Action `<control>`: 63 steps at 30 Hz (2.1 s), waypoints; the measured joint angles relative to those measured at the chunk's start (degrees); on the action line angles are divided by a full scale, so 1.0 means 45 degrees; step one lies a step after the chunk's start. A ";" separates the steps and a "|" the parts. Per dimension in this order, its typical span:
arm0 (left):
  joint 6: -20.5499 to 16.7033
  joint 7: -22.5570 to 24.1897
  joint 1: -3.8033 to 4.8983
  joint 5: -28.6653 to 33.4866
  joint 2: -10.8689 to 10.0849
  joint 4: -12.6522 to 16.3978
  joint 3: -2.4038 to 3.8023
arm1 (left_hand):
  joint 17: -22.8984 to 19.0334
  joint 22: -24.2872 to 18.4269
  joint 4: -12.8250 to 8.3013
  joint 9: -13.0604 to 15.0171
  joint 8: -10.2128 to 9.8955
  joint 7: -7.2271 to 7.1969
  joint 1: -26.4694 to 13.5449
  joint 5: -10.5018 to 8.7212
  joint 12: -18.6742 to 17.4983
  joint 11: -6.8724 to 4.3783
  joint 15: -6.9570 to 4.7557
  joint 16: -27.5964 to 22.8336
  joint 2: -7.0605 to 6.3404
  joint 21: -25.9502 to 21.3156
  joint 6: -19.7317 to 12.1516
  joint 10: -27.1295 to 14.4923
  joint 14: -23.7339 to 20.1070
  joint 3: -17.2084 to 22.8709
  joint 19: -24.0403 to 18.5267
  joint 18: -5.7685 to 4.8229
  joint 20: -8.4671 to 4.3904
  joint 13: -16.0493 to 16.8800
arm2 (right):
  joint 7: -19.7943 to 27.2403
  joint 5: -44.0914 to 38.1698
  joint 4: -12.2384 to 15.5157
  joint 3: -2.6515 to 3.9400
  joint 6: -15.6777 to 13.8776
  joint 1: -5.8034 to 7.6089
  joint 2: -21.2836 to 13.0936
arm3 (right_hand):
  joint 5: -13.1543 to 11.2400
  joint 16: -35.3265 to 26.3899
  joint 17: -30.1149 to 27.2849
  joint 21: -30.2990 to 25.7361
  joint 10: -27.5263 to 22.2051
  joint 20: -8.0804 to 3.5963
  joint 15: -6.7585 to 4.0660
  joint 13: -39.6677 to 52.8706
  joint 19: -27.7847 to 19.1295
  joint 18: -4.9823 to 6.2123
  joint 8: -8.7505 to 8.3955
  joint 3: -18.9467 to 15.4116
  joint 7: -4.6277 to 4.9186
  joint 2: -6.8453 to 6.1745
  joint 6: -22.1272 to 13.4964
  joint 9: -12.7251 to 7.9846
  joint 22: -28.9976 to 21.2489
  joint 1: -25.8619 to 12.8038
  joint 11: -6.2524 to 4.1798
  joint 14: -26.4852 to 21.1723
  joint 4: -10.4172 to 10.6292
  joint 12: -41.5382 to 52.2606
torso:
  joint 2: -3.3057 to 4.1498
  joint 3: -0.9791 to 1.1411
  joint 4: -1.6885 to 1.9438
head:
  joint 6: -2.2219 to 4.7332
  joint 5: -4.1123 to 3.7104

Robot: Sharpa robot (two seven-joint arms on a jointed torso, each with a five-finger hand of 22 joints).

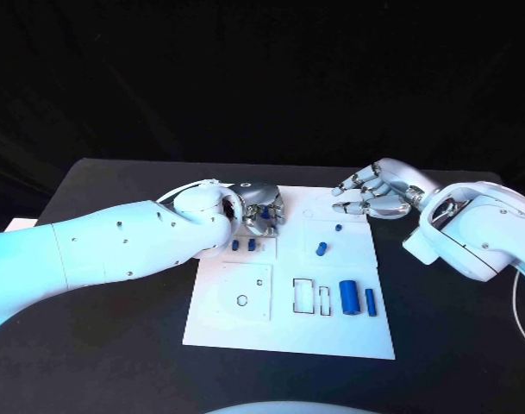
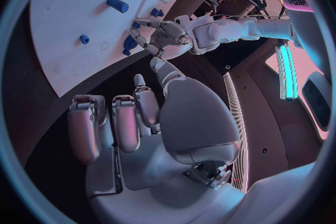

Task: Assemble the parts on the task board

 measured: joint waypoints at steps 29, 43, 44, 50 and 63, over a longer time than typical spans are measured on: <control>0.0707 -0.0226 0.0025 -0.0116 0.0000 0.0006 0.0056 | -0.0172 0.0208 -0.0180 -0.0334 -0.0445 -0.0003 -0.0203 0.0000 -0.0343 -0.0019 -0.0094 0.0064 -0.0001 0.0903 0.0189 0.0470 0.0001 0.0250 0.0091 -0.0156 -0.0091 -0.0073 | 0.0009 0.0014 -0.0011 0.0000 0.0016 -0.0001 -0.0005 | 0.0000 0.0000 -0.0005 0.0000 0.0000 0.0000 0.0000 0.0000 0.0000 0.0000 0.0000 0.0000 0.0000 0.0000 0.0000 0.0001 -0.0004 0.0000 0.0000 0.0000 0.0000 0.0000 | -0.0010 -0.0001 0.0024 | -0.0033 0.0000; 0.0765 -0.0263 0.0017 -0.0115 -0.0082 0.0099 0.0083 | -0.0348 0.0205 -0.0214 -0.0443 -0.0640 -0.0093 -0.0256 0.0000 -0.0670 0.0113 -0.0093 0.0063 -0.0054 0.0903 -0.0006 0.0197 0.0000 0.0284 0.0137 -0.0155 -0.0046 -0.0267 | 0.0014 0.0016 -0.0018 0.0000 0.0030 -0.0002 -0.0006 | -0.0001 0.0000 -0.0007 0.0000 0.0000 0.0000 0.0000 0.0000 0.0000 0.0000 0.0000 0.0000 0.0000 0.0000 0.0000 0.0001 -0.0006 0.0000 0.0000 0.0000 0.0000 0.0000 | -0.0009 -0.0005 0.0024 | -0.0044 0.0015; 0.0764 -0.0263 0.0014 -0.0115 -0.0088 0.0105 0.0085 | -0.0357 0.0205 -0.0214 -0.0443 -0.0640 -0.0093 -0.0256 0.0000 -0.0671 0.0118 -0.0093 0.0064 -0.0054 0.0889 -0.0006 0.0192 0.0000 0.0284 0.0137 -0.0155 -0.0045 -0.0271 | 0.0015 0.0017 -0.0019 0.0000 0.0031 -0.0003 -0.0006 | -0.0001 0.0000 -0.0007 0.0000 0.0000 0.0000 0.0000 0.0000 0.0000 0.0000 0.0000 0.0000 0.0000 0.0000 0.0000 0.0001 -0.0006 0.0000 0.0000 0.0000 0.0000 0.0000 | -0.0009 -0.0005 0.0024 | -0.0044 0.0016; 0.0757 -0.0253 -0.0004 -0.0110 -0.0122 0.0131 0.0100 | -0.0460 0.0204 -0.0252 -0.0465 -0.0640 -0.0093 -0.0344 0.0000 -0.0676 0.0158 -0.0046 0.0004 -0.0142 0.0836 -0.0006 0.0061 0.0047 0.0246 0.0136 -0.0155 -0.0045 -0.0268 | 0.0019 0.0024 -0.0025 0.0000 0.0042 -0.0006 -0.0002 | -0.0001 0.0000 -0.0008 0.0000 0.0000 0.0000 0.0000 0.0000 0.0000 0.0000 0.0000 -0.0001 0.0000 0.0000 0.0000 0.0001 -0.0007 0.0000 0.0000 0.0000 0.0000 0.0000 | -0.0009 -0.0005 0.0024 | -0.0027 0.0037; 0.0759 -0.0251 -0.0034 -0.0105 -0.0192 0.0180 0.0127 | -0.0604 0.0202 -0.0304 -0.0503 -0.0714 -0.0094 -0.0441 0.0000 -0.0848 0.0106 -0.0013 -0.0055 -0.0140 0.0754 -0.0006 -0.0066 0.0013 0.0193 0.0133 -0.0154 0.0048 -0.0267 | 0.0029 0.0037 -0.0027 0.0000 0.0055 -0.0012 -0.0006 | -0.0001 0.0000 -0.0009 0.0000 0.0000 0.0000 0.0000 0.0000 0.0000 0.0000 0.0000 -0.0001 0.0000 0.0000 0.0000 0.0001 -0.0008 0.0000 0.0000 0.0000 0.0000 0.0000 | -0.0012 -0.0007 0.0024 | -0.0023 0.0065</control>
